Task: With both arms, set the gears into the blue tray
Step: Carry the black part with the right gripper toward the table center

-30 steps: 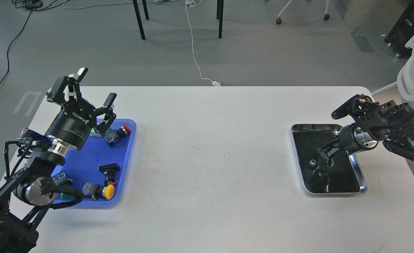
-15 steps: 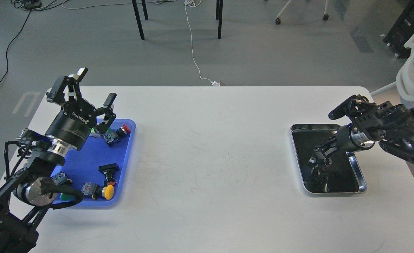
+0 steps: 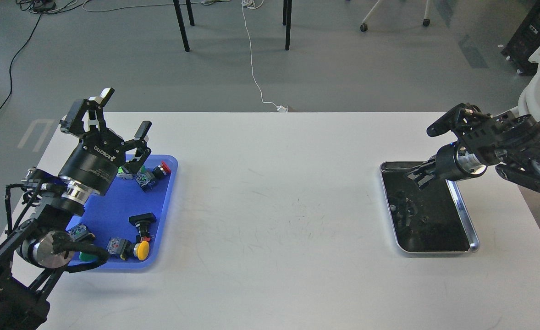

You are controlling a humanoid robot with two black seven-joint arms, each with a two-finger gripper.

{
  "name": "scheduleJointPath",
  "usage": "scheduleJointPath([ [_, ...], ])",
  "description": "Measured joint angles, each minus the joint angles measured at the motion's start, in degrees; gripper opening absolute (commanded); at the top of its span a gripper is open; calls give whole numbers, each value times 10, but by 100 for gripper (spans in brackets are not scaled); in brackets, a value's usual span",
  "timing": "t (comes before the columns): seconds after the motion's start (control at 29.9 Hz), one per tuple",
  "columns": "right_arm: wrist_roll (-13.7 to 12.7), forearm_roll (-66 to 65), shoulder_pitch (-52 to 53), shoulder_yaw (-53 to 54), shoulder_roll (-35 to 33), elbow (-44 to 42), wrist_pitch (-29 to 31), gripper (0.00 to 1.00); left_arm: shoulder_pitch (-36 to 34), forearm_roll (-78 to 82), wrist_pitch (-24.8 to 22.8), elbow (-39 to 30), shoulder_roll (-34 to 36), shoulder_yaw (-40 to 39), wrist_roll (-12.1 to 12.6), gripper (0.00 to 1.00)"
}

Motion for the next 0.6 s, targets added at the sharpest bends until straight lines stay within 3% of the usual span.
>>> scheduleJointPath([
  [0.2,0,0,87,-1,16,77,1,16,0,0,-1,0,1,0,0,98],
  [0.4,0,35,108,-5,130,91,-14,16,1,0,-1,0,3,1,0,98],
  [0.6,0,98,90,-34,238,88,-84,17,6,-2,-3,-1,26,-2,-1,98],
])
